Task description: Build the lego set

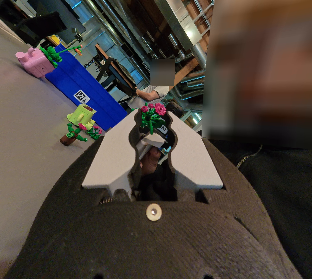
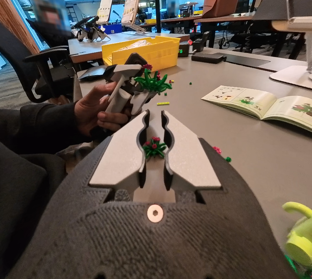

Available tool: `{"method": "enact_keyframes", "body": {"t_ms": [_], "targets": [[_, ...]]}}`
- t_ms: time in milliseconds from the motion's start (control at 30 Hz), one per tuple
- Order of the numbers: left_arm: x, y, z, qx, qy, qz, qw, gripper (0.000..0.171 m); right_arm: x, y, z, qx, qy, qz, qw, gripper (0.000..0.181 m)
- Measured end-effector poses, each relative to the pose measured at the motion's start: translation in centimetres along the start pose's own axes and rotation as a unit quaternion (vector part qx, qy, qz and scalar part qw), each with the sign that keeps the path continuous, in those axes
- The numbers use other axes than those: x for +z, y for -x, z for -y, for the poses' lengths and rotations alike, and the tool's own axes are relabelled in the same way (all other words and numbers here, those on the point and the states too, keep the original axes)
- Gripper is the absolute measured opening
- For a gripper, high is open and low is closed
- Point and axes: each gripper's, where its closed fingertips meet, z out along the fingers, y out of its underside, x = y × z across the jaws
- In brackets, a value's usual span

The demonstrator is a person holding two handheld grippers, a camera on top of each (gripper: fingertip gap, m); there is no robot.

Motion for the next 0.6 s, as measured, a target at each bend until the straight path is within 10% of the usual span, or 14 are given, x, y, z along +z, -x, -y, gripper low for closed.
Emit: {"method": "enact_keyframes", "body": {"t_ms": [600], "targets": [[1.5, -0.5, -1.4, 0.016, 0.017, -0.011, 1.000, 0.023, -0.3, 0.8, 2.3, 0.156, -0.106, 0.052, 0.981, 0.020]]}}
